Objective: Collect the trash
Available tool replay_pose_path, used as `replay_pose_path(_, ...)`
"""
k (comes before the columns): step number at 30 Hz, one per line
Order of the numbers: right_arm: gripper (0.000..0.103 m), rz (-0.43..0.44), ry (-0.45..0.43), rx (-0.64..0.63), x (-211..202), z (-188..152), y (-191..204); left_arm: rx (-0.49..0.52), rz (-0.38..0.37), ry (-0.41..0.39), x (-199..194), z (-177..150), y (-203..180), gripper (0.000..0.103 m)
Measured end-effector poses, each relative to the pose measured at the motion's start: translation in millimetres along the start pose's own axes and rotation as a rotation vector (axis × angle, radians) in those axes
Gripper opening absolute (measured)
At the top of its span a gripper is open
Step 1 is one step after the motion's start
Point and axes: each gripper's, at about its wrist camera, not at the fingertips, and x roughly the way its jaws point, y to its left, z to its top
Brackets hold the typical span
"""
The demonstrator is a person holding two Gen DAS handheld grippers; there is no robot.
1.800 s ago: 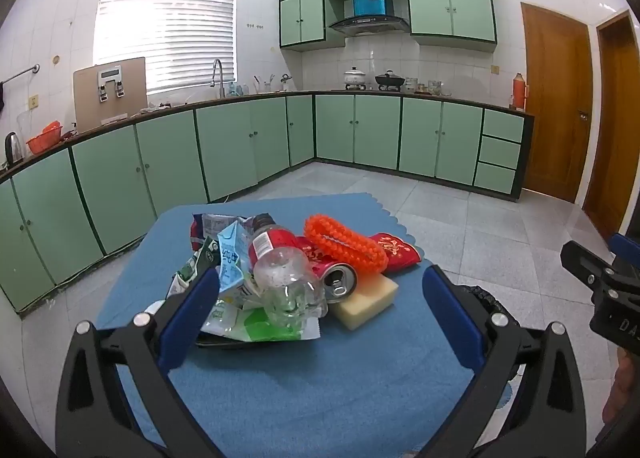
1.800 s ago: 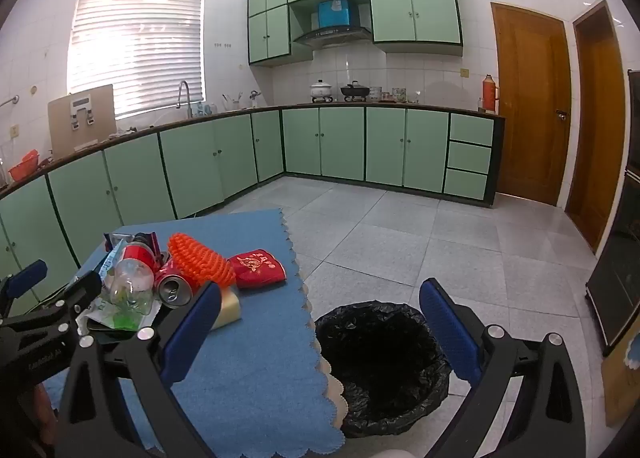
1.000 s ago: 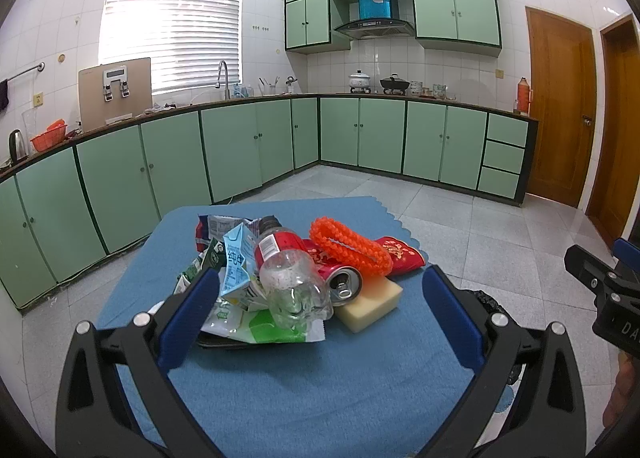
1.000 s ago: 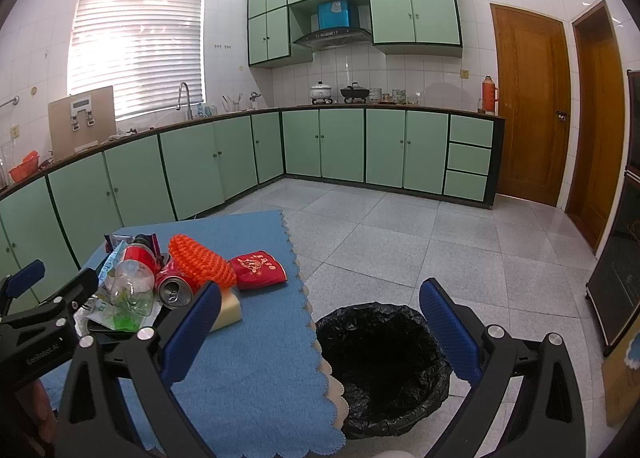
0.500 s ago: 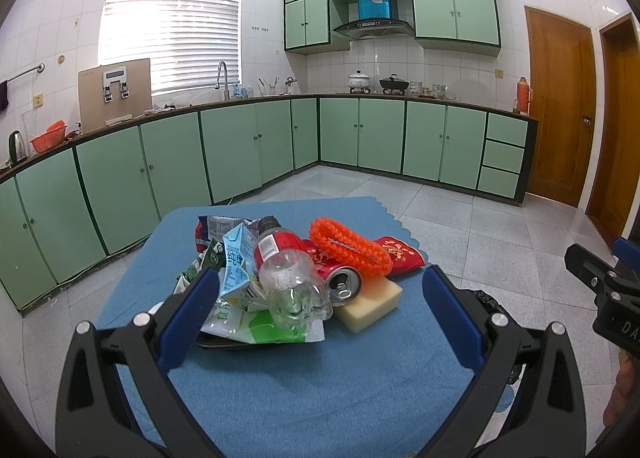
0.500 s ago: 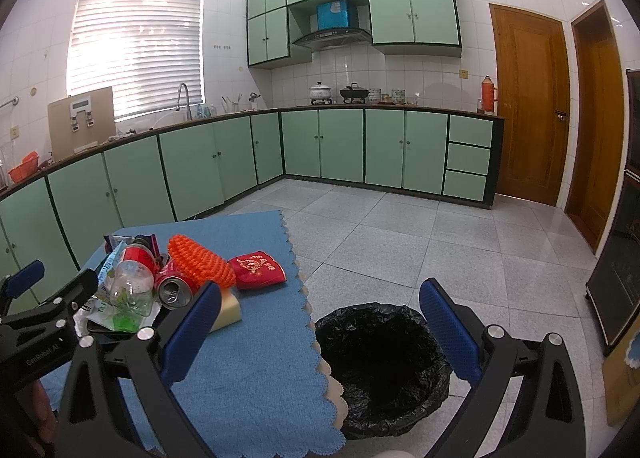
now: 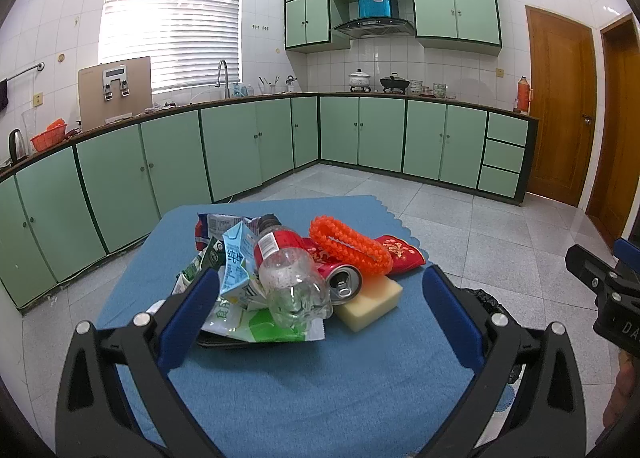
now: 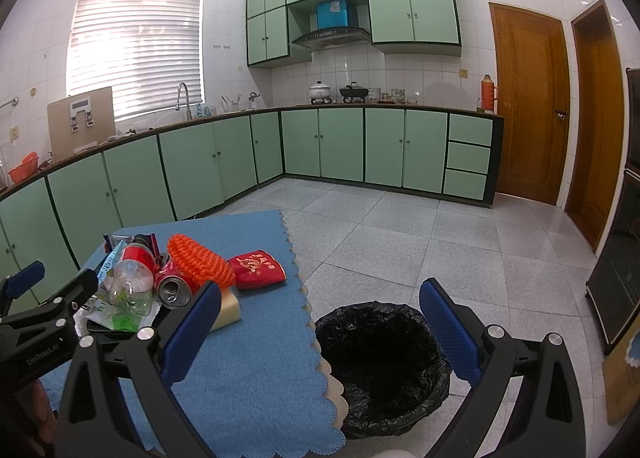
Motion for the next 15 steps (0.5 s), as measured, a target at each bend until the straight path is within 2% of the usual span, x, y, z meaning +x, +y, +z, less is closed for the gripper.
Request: replay_pose_path(15, 0.097, 0.0, -0.001, 0.001, 0.4, 0.2, -1.4, 0.0, 0.0, 0.0, 0.2, -0.4, -0.2, 0.098)
